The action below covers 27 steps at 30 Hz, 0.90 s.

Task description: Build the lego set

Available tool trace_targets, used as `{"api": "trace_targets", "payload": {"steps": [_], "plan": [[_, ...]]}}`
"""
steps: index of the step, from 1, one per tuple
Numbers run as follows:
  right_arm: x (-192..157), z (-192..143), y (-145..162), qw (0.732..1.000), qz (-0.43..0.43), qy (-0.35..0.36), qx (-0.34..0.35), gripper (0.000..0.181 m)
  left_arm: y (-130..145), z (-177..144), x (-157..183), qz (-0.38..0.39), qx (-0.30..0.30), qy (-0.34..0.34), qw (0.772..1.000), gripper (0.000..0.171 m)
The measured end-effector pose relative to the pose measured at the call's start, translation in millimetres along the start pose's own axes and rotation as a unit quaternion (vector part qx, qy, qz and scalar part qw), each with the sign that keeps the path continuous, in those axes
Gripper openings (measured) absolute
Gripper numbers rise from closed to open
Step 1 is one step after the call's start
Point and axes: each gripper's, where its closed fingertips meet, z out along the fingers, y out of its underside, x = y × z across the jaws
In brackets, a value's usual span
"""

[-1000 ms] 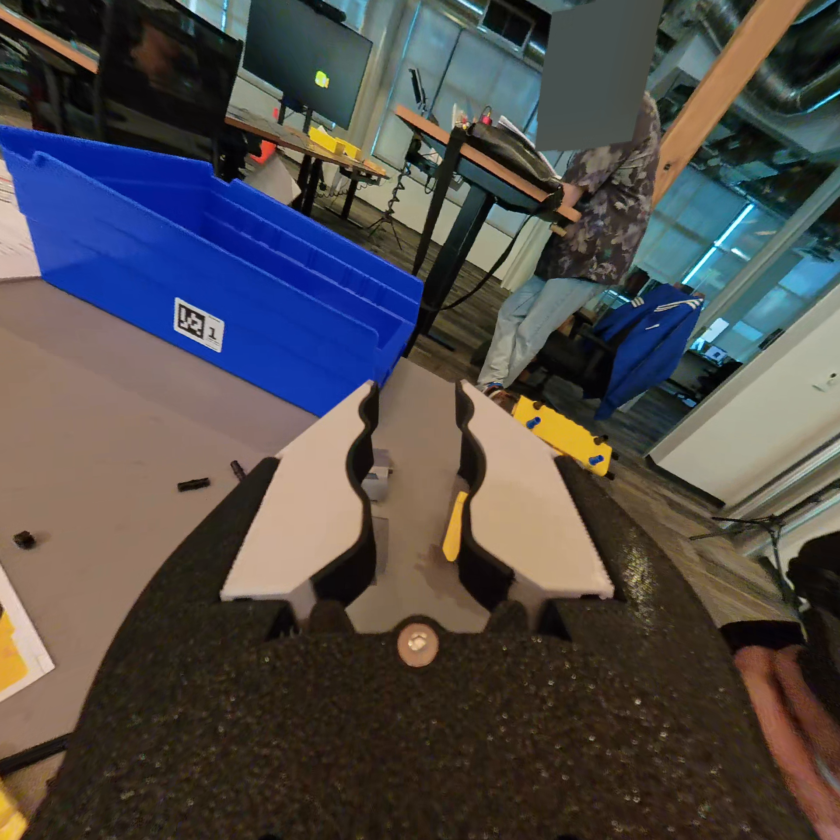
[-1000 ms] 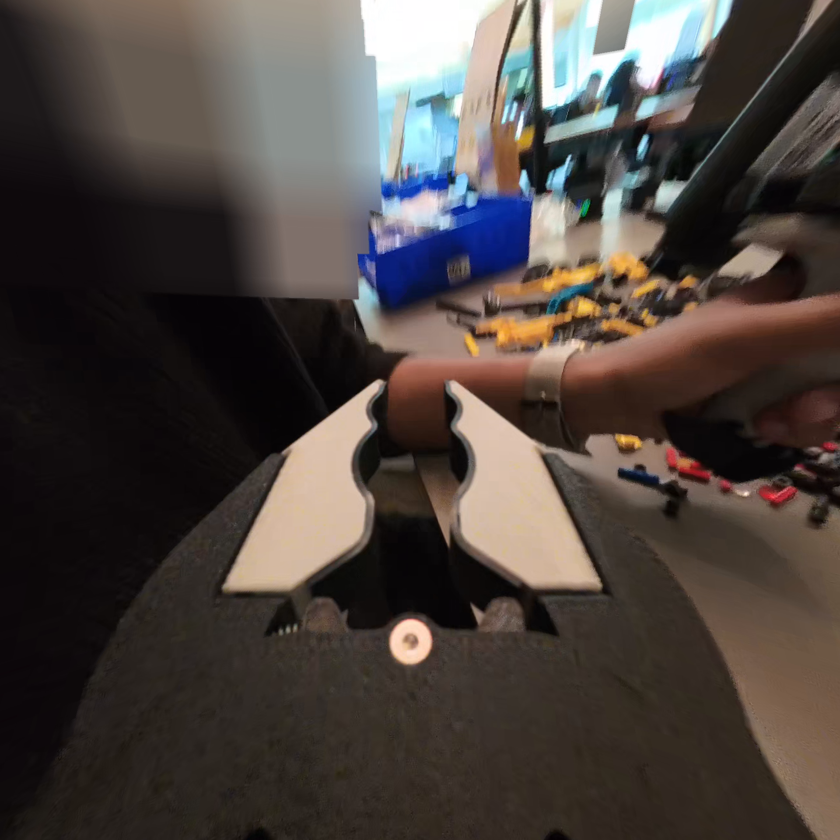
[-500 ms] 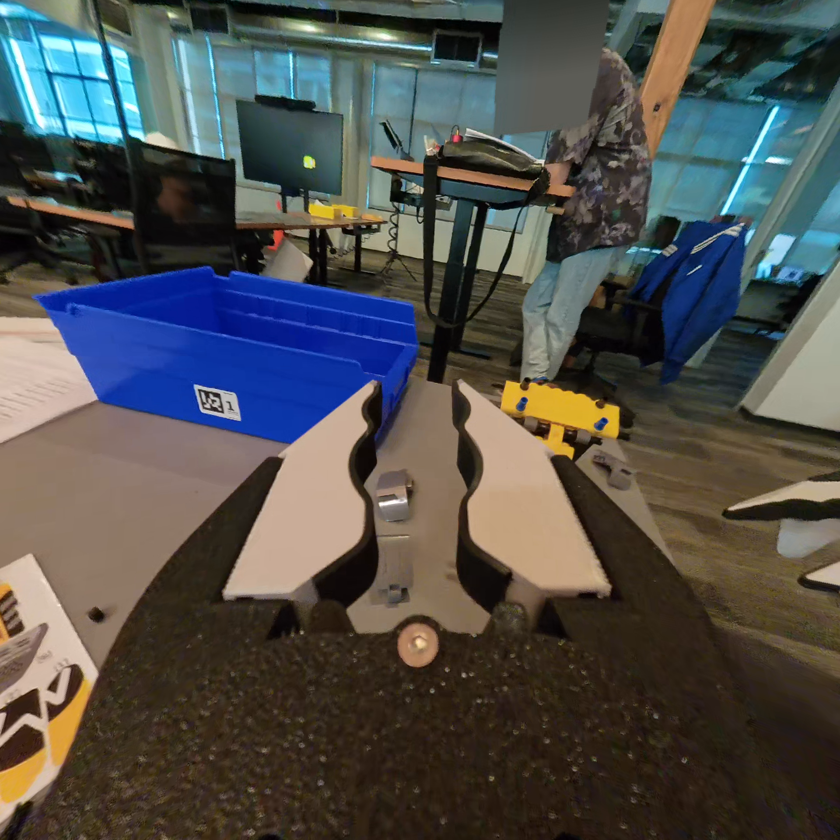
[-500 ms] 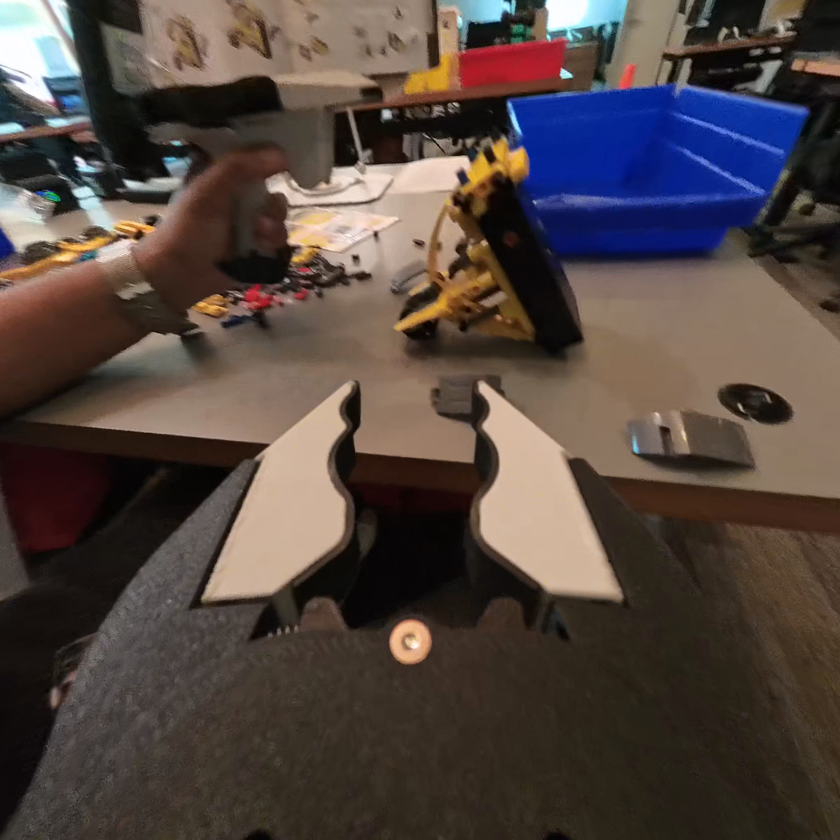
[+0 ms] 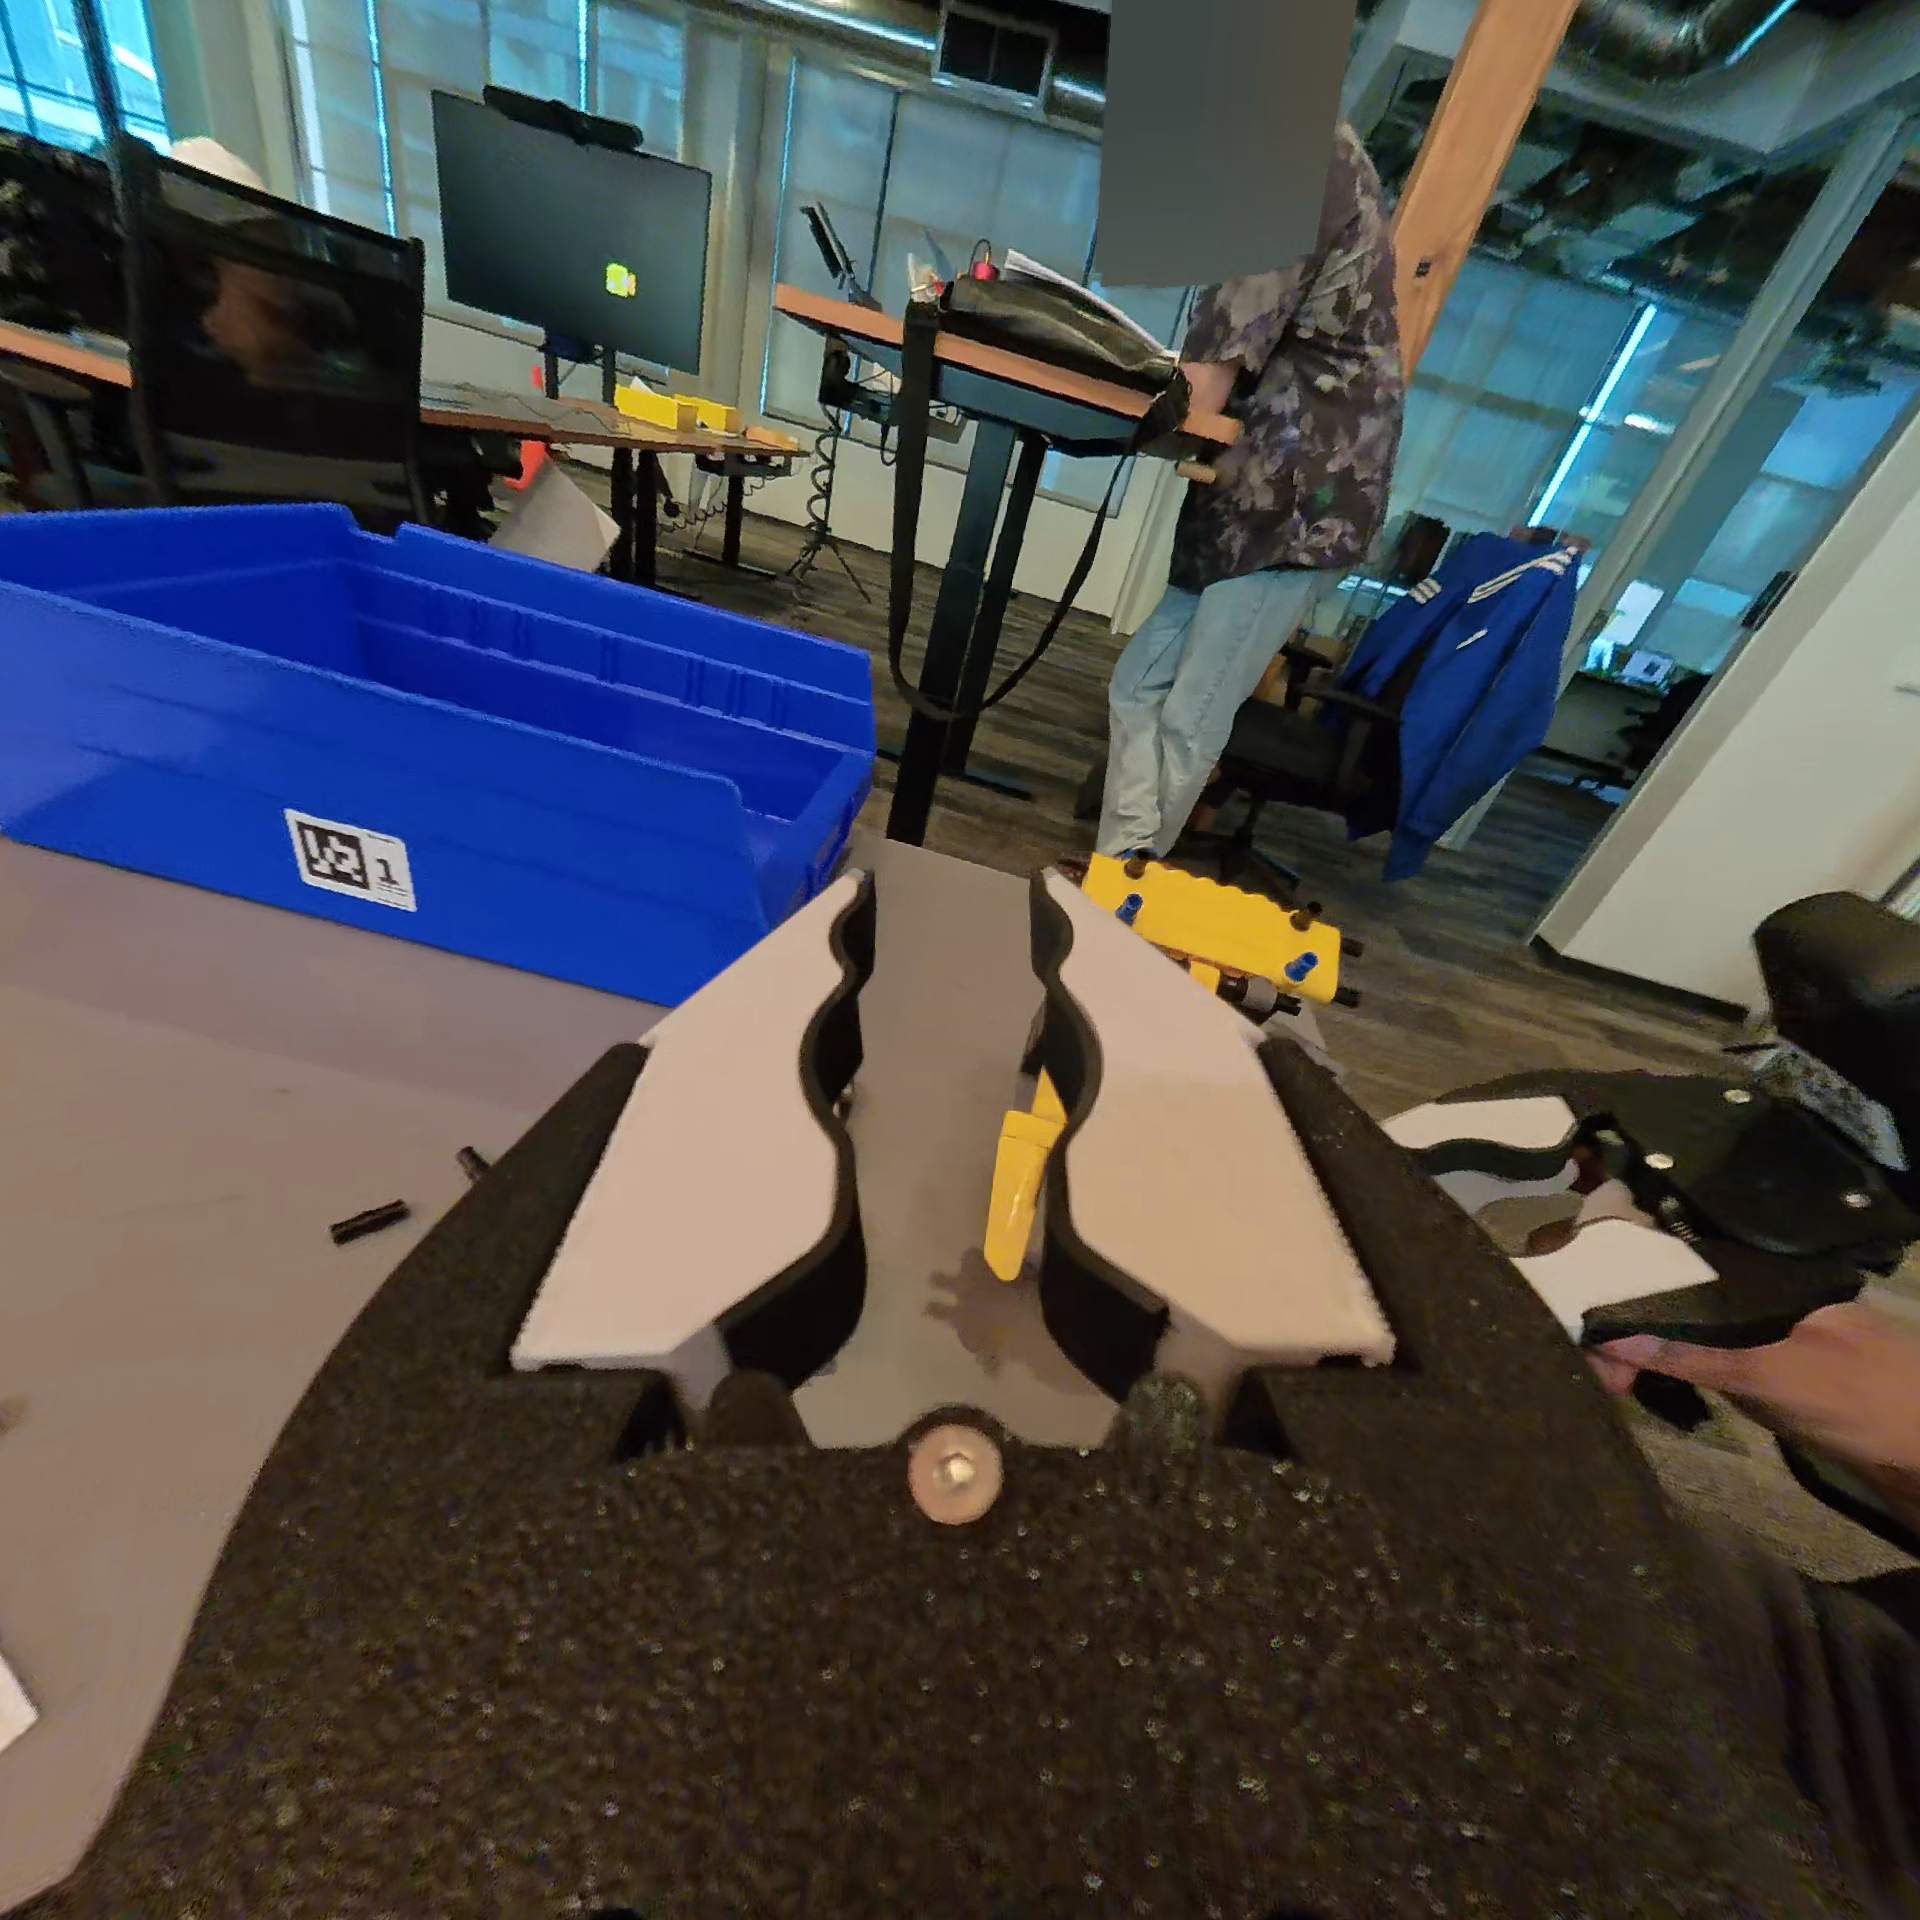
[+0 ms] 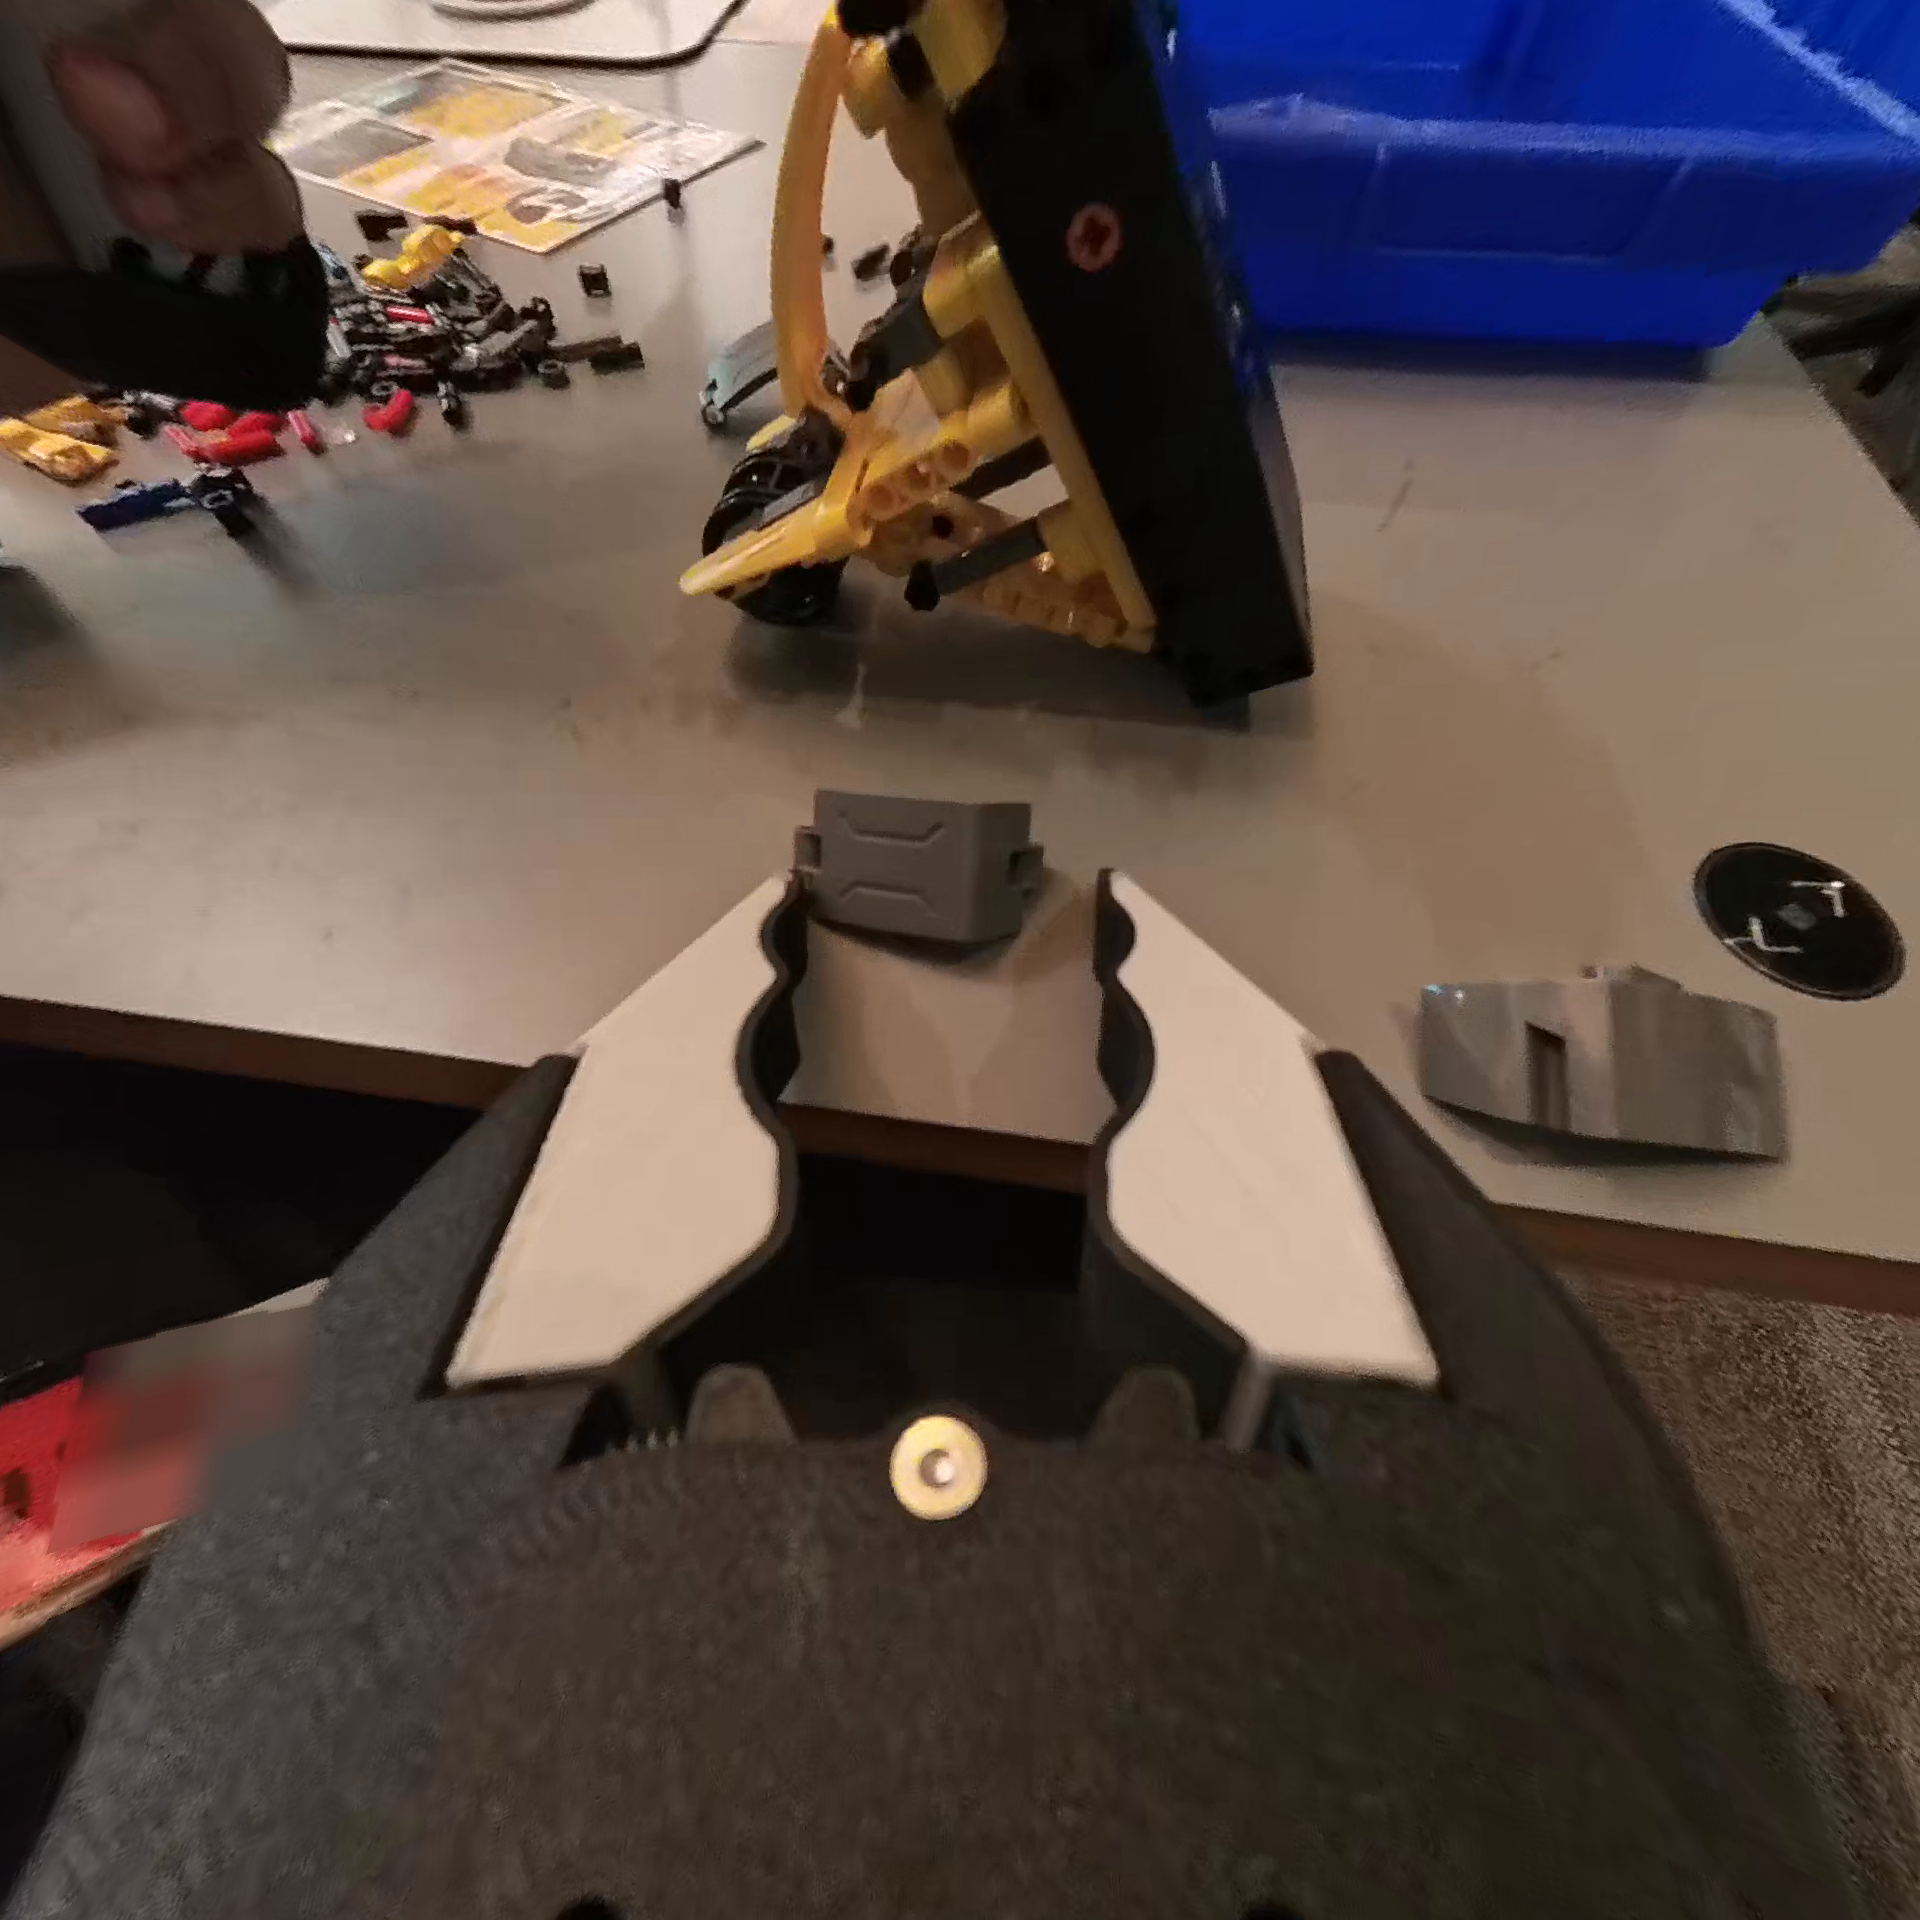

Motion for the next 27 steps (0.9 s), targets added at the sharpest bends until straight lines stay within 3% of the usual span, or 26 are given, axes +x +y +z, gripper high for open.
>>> {"api": "trace_targets", "payload": {"steps": [2,6,9,15,19,27], "plan": [[0,0,0,1.0,-0.004,-0.009,0.004,0.043,1,1,3,-0.011,0.001,0.011,1.0,0.029],[-1,-10,-9,0.998,-0.047,-0.013,0.043,0.042,2,3,35,0.005,-0.006,0.09,0.996,0.029],[-5,-24,-28,0.989,-0.105,0.001,0.103,0.042,10,-2,82,0.043,-0.029,0.206,0.977,0.029],[-13,-52,-65,0.95,-0.227,0.042,0.21,0.039,27,-14,140,0.05,-0.077,0.34,0.936,0.026],[-14,-54,-71,0.938,-0.259,0.043,0.228,0.039,61,-3,153,0.063,-0.155,0.334,0.928,0.027],[-29,-62,-61,0.928,-0.276,0.029,0.248,0.039,97,17,172,-0.013,-0.214,0.336,0.917,0.021]]}}
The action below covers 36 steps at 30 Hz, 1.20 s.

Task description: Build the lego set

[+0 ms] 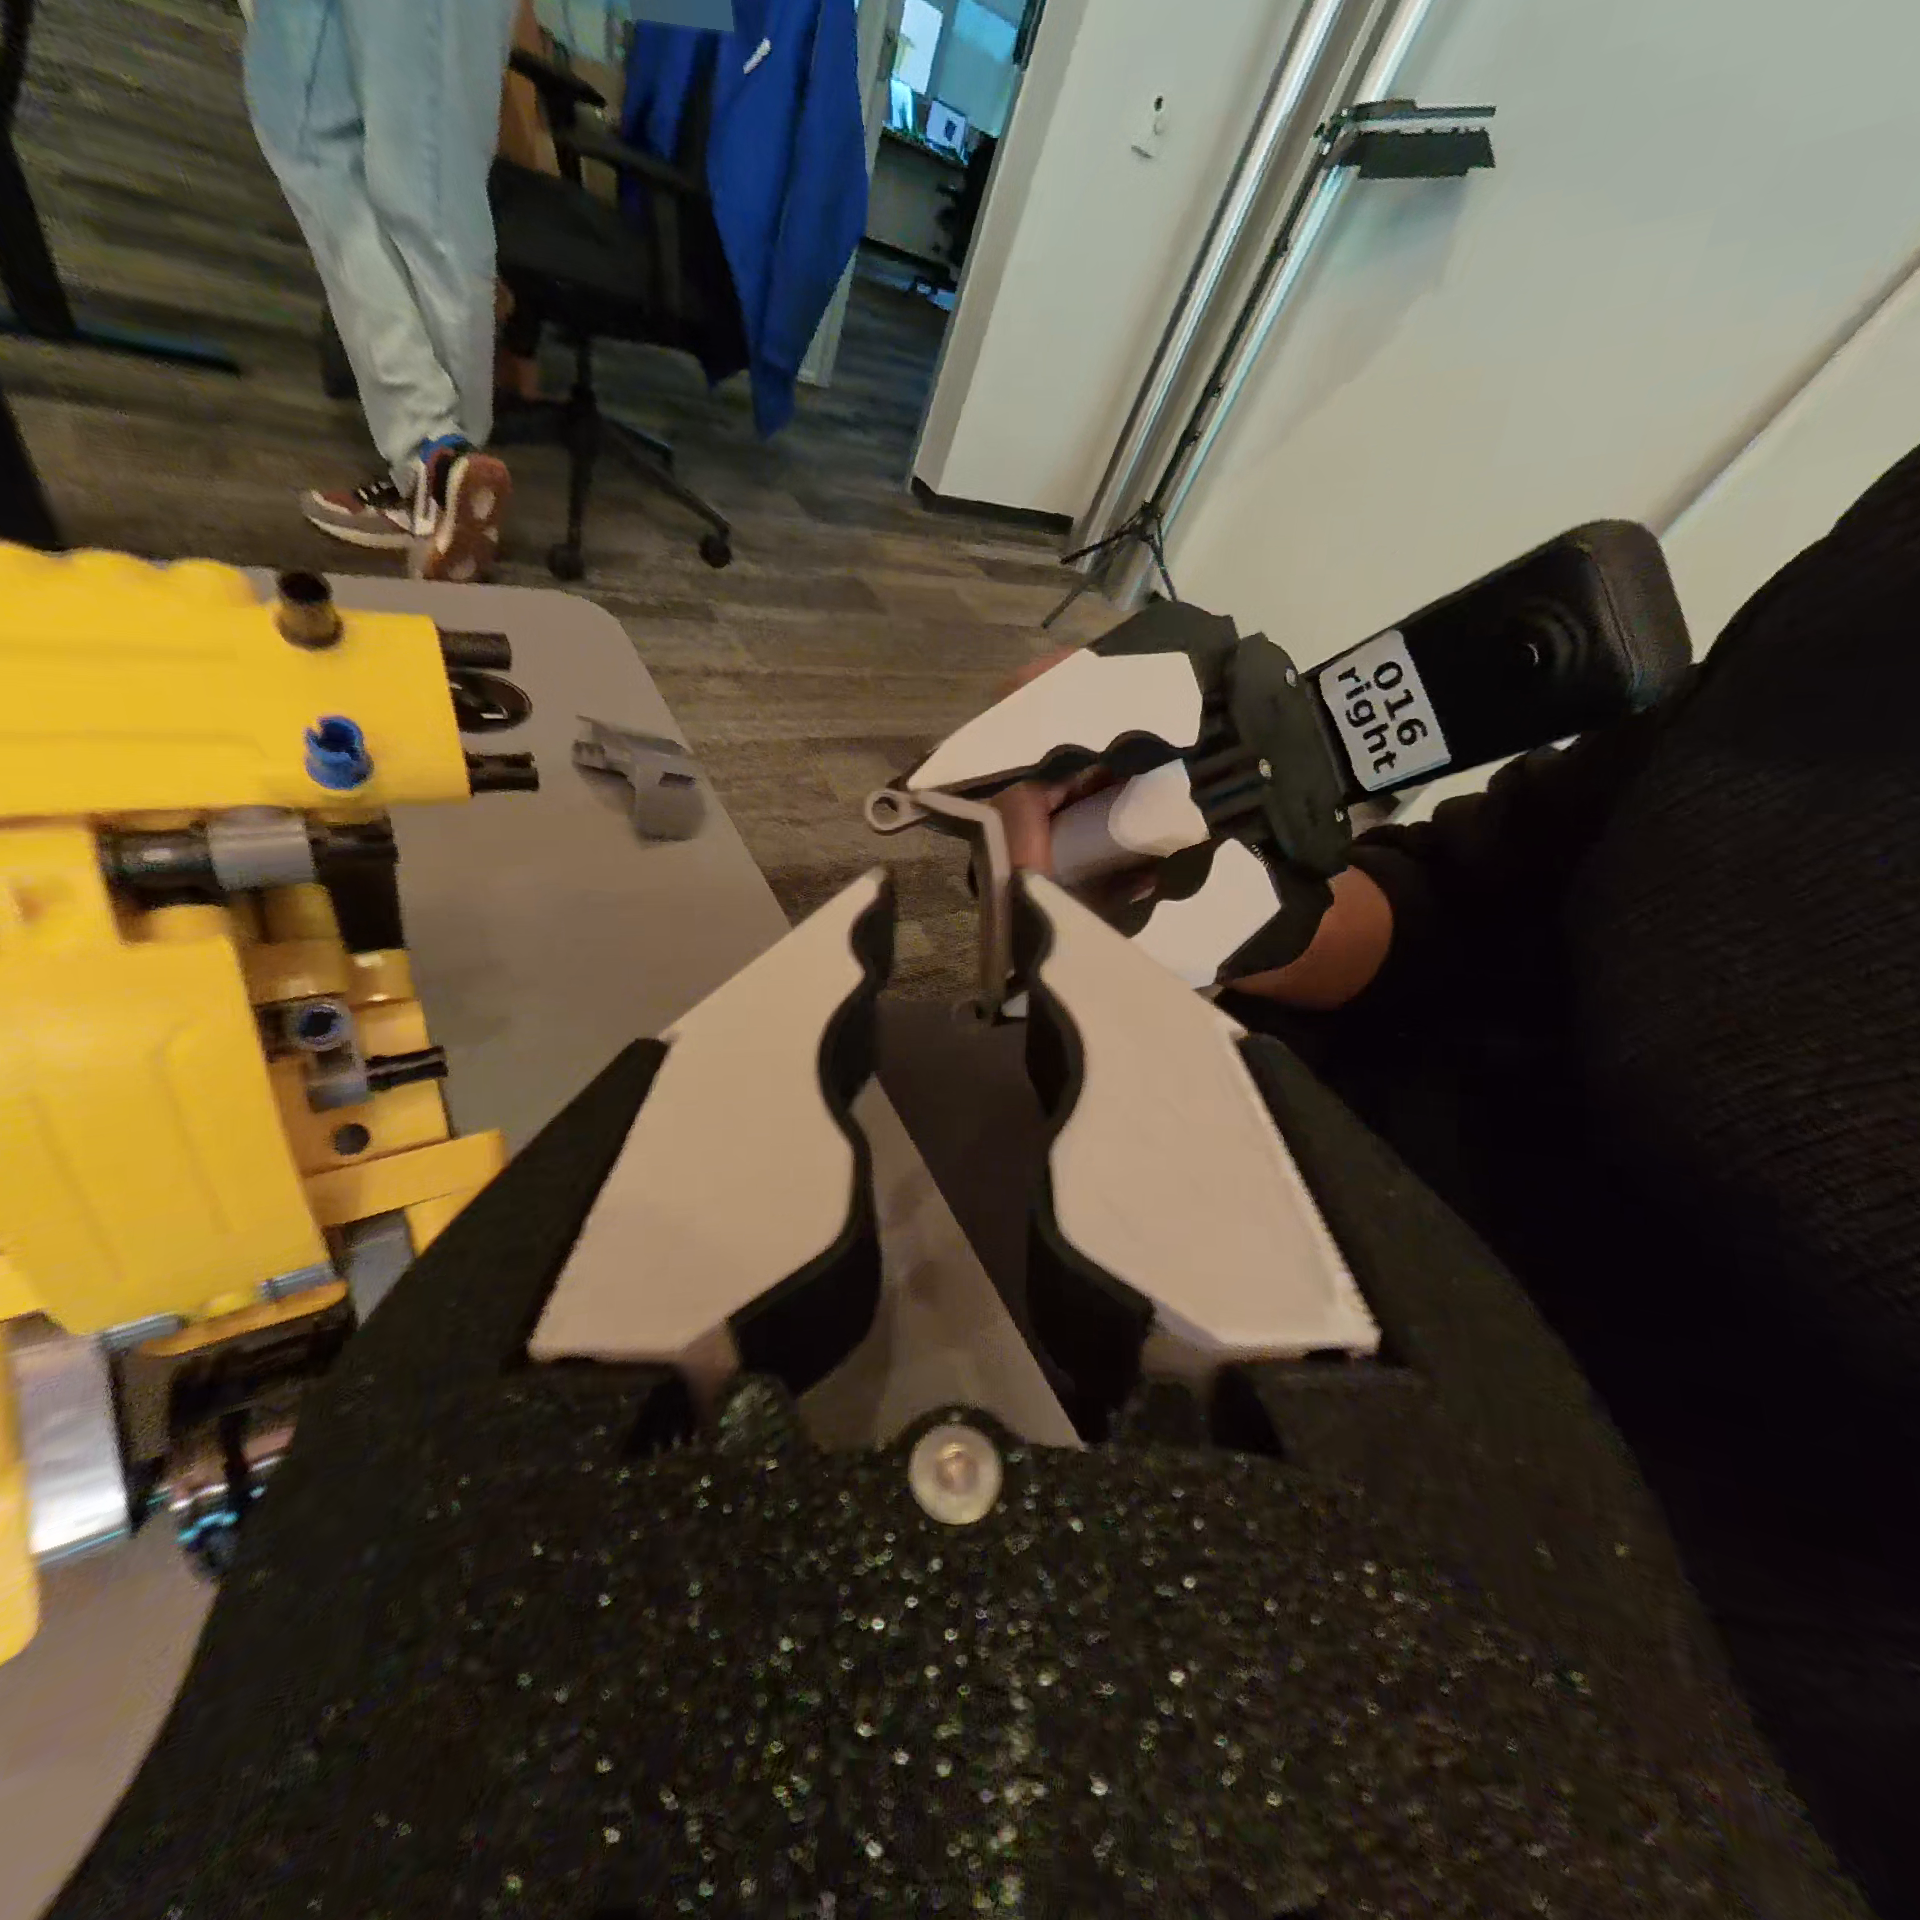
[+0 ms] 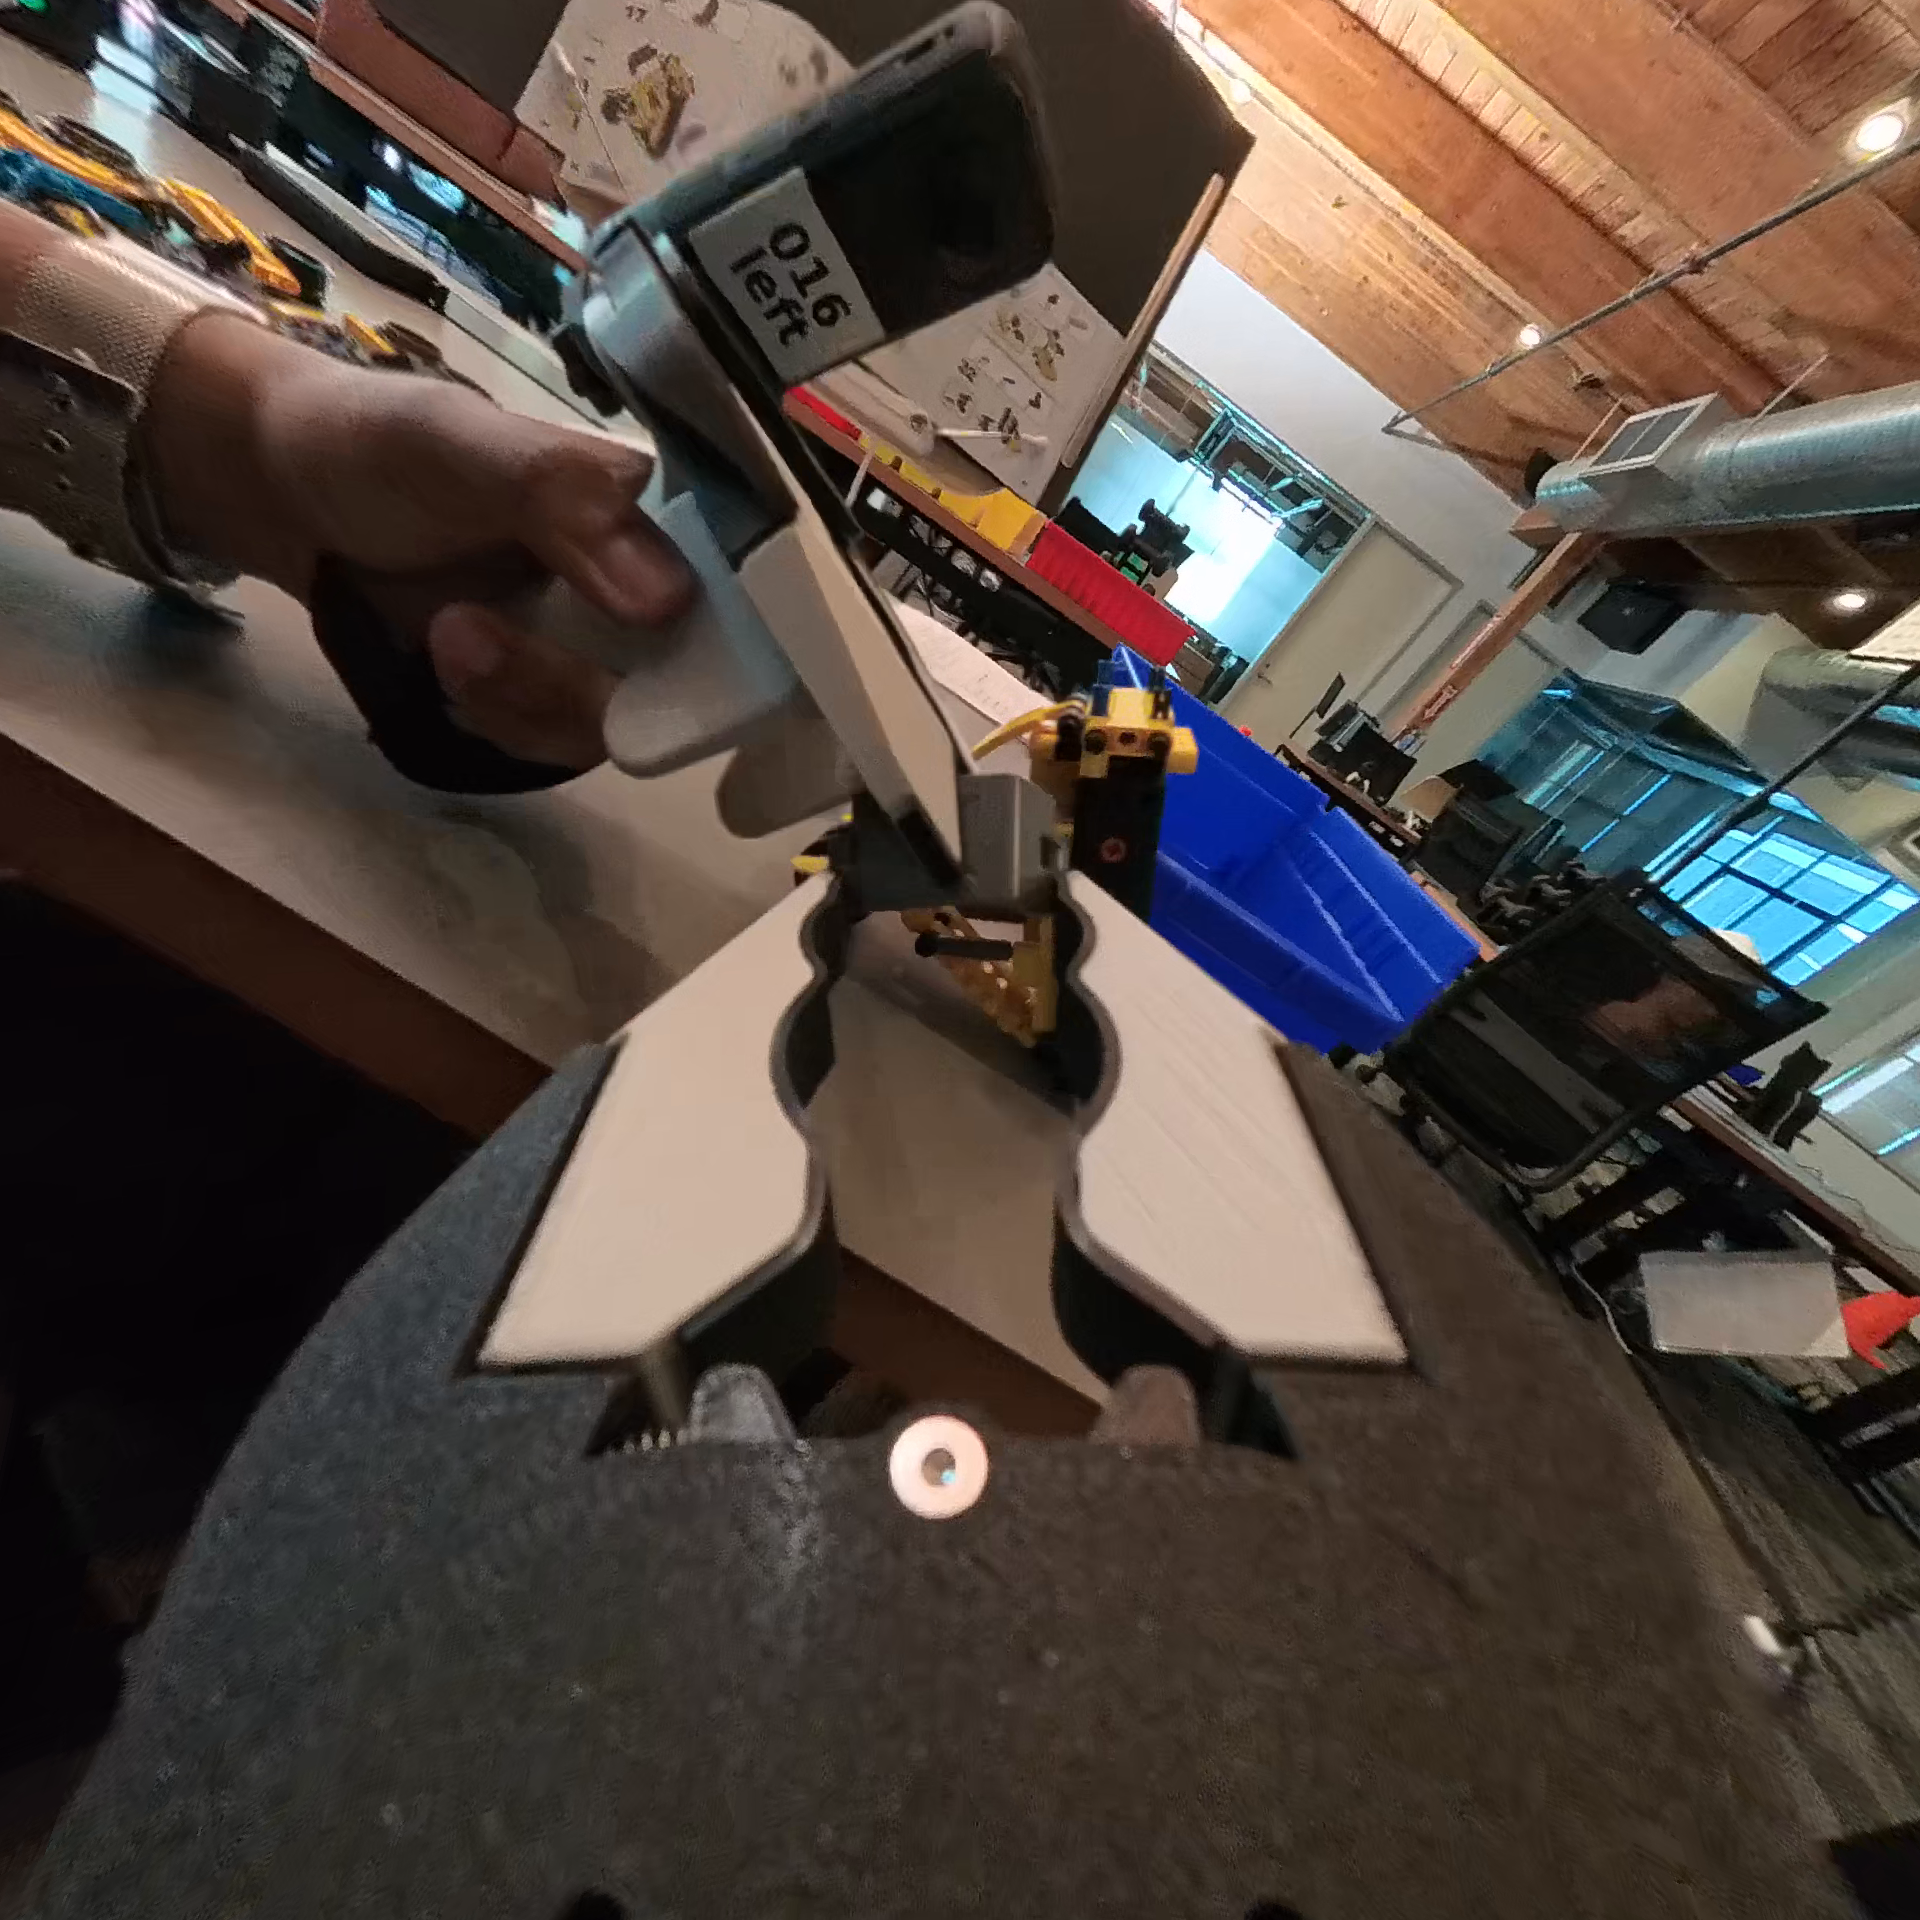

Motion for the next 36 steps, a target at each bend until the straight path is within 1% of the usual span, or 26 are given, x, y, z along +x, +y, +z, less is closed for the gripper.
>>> {"api": "trace_targets", "payload": {"steps": [1,2,5,7,9,11,12,16,17,19,25,27,28,29,30,33,36], "plan": [[0,0,0,1.0,-0.003,0.004,0.0,0.039,0,1,4,-0.014,0.001,0.019,1.0,0.006],[1,0,-3,1.0,-0.001,0.007,0.007,0.039,-2,0,7,-0.034,0.009,0.038,0.999,0.001],[6,-4,-20,0.998,0.027,0.015,0.052,0.04,-14,-8,13,-0.094,0.05,0.092,0.99,0.001],[10,-8,-31,0.996,0.03,0.024,0.078,0.046,-21,-14,19,-0.125,0.07,0.132,0.981,0.001],[12,-8,-38,0.995,0.023,0.027,0.089,0.052,-26,-18,25,-0.15,0.091,0.171,0.97,0.001],[8,-5,-40,0.996,0.023,0.013,0.086,0.061,-31,-21,29,-0.171,0.106,0.201,0.959,0.001],[6,-4,-41,0.996,0.028,0.006,0.085,0.063,-32,-21,30,-0.177,0.11,0.211,0.955,0.001],[1,0,-45,0.995,0.044,-0.014,0.087,0.063,-32,-22,37,-0.183,0.108,0.234,0.949,0.001],[0,1,-45,0.995,0.043,-0.017,0.086,0.06,-32,-22,39,-0.185,0.108,0.241,0.946,0.001],[0,1,-45,0.996,0.037,-0.016,0.086,0.049,-33,-22,42,-0.19,0.111,0.254,0.942,0.0],[-2,-5,-48,0.995,0.019,-0.021,0.093,0.048,-30,-21,50,-0.185,0.102,0.275,0.938,0.0],[-1,-5,-46,0.996,0.015,-0.016,0.088,0.048,-28,-20,48,-0.175,0.099,0.263,0.944,0.003],[1,-5,-45,0.996,0.016,-0.011,0.088,0.048,-25,-18,45,-0.159,0.096,0.243,0.952,0.015],[2,-6,-44,0.996,0.022,-0.008,0.089,0.048,-22,-15,41,-0.14,0.087,0.219,0.962,0.04],[4,-5,-42,0.996,0.032,-0.006,0.089,0.048,-18,-13,37,-0.121,0.078,0.193,0.971,0.058],[11,-4,-31,0.994,0.073,0.001,0.084,0.047,-13,-12,24,-0.061,0.062,0.123,0.989,0.06],[18,-5,-22,0.987,0.131,0.003,0.093,0.047,-14,-15,6,-0.031,0.066,0.057,0.996,0.06]]}}
